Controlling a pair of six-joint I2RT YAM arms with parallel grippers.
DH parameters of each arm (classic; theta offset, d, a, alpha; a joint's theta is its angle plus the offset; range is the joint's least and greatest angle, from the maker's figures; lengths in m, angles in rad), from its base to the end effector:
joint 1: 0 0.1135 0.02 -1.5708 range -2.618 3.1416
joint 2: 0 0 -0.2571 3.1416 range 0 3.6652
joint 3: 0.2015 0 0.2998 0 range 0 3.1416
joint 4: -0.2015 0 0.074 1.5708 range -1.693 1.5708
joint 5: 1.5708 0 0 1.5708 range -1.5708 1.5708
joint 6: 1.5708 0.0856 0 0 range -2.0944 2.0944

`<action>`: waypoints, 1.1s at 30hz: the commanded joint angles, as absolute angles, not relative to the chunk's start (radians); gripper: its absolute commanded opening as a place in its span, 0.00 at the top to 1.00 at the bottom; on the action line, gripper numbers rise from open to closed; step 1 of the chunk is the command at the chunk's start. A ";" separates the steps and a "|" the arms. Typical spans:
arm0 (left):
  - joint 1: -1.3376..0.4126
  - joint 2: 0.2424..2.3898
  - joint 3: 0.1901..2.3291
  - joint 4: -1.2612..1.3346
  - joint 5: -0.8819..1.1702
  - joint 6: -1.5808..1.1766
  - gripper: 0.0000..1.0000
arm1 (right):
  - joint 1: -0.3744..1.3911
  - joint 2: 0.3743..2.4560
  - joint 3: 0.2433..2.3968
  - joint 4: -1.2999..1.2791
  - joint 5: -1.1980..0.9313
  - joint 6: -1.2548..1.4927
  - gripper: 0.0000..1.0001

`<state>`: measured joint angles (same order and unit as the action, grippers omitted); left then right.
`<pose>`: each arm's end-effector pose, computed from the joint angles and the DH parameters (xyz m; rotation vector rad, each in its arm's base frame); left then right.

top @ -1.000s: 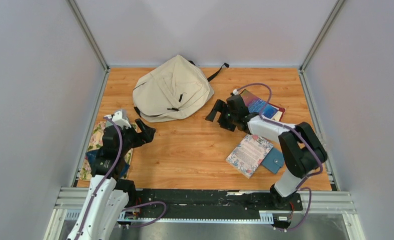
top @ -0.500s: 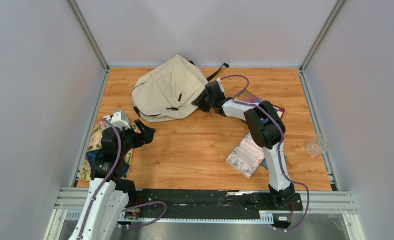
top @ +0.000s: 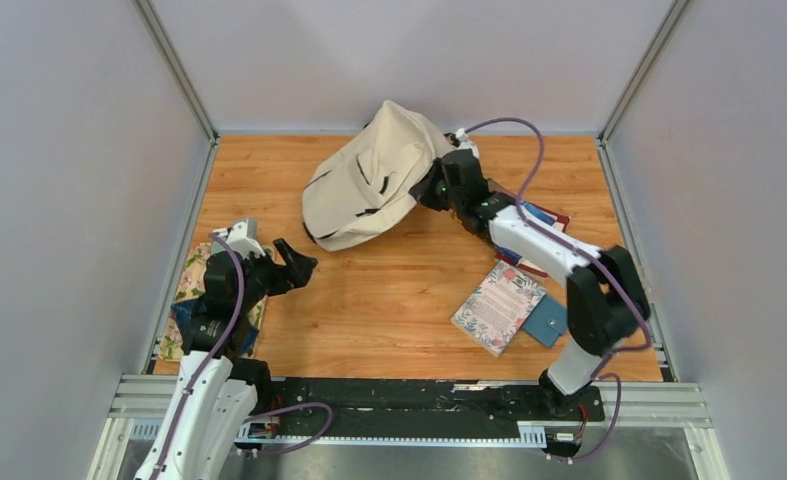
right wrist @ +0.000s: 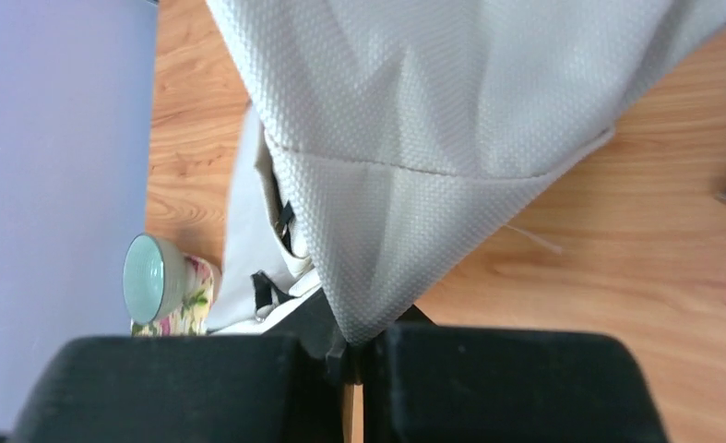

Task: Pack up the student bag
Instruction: Adjust the student bag at the center of the board.

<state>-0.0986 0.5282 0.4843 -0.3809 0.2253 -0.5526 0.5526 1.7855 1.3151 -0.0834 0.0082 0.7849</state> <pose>0.2344 -0.0424 0.2252 -0.3135 2.0181 -0.6387 0.4256 0.2616 0.2011 0.2630 2.2104 0.7621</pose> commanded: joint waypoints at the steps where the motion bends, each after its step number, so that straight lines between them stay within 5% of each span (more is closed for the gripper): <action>1: -0.101 0.548 0.468 -0.287 0.334 -0.600 0.06 | 0.549 1.507 1.126 -0.055 0.136 0.661 1.00; 7: -0.124 0.554 0.405 -0.164 0.400 -0.689 0.06 | 0.554 1.295 0.695 0.126 0.166 0.770 1.00; 18: -0.478 0.856 0.515 -0.065 0.120 -0.730 0.06 | 0.546 1.264 0.647 0.046 0.172 0.802 1.00; 33: -0.552 0.649 0.388 -0.182 -0.066 -0.801 0.06 | 0.538 1.308 0.765 0.003 0.089 0.802 1.00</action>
<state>-0.5491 0.6930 0.3809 -0.1158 -0.0017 -0.8043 0.5400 1.3029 0.6903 -0.0505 0.1322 0.7887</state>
